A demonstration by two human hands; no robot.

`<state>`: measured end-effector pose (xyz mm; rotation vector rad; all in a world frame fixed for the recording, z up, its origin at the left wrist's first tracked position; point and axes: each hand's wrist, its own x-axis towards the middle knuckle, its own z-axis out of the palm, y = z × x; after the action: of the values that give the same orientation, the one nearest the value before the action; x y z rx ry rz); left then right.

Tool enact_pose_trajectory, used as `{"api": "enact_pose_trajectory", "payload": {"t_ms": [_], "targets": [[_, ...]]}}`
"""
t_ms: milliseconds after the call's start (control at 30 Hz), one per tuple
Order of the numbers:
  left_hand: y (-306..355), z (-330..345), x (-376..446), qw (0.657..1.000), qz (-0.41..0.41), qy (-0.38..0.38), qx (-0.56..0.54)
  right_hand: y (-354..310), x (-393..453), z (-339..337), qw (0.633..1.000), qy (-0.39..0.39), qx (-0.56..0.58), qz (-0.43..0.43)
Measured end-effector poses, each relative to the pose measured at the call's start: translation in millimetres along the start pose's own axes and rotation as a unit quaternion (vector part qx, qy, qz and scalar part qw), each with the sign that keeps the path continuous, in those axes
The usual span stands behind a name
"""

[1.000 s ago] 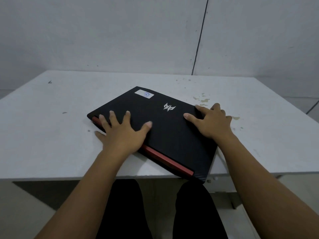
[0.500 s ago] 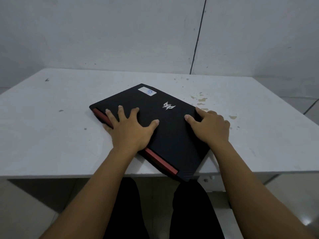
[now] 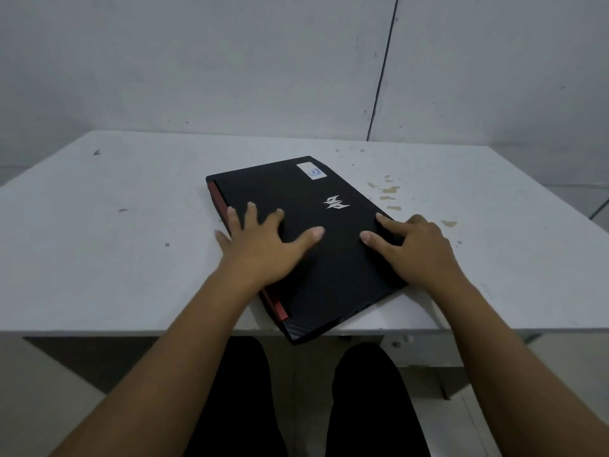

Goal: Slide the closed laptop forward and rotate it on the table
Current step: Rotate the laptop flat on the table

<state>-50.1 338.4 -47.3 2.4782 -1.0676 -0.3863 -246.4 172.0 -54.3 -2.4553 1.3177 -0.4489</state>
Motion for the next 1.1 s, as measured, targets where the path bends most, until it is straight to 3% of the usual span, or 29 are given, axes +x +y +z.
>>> {"api": "enact_pose_trajectory", "payload": {"t_ms": [67, 167, 333, 633, 933, 1100], "targets": [[18.0, 13.1, -27.4, 1.000, 0.029, -0.010, 0.000, 3.4, 8.1, -1.3, 1.000, -0.017, 0.011, -0.003], [28.5, 30.5, -53.6, 0.993, 0.077, 0.006, 0.090, 2.7, 11.8, 3.1, 0.999, -0.024, -0.006, 0.022], [20.4, 35.0, -55.7, 0.982, 0.117, 0.017, 0.150, 2.8, 8.4, 7.9, 0.999, -0.022, -0.010, 0.032], [14.1, 25.3, -52.2, 0.983, 0.148, 0.041, 0.106, 5.7, 6.6, 3.9, 0.997, -0.043, -0.061, 0.000], [-33.2, -16.4, -23.9, 0.949, 0.304, -0.029, 0.076, -15.9, -47.5, 22.6, 0.995, 0.045, -0.079, 0.037], [-39.8, -23.1, -24.1, 0.953, 0.292, -0.023, 0.084, -16.5, -53.4, 22.3, 0.994, 0.061, -0.085, 0.015]]}}
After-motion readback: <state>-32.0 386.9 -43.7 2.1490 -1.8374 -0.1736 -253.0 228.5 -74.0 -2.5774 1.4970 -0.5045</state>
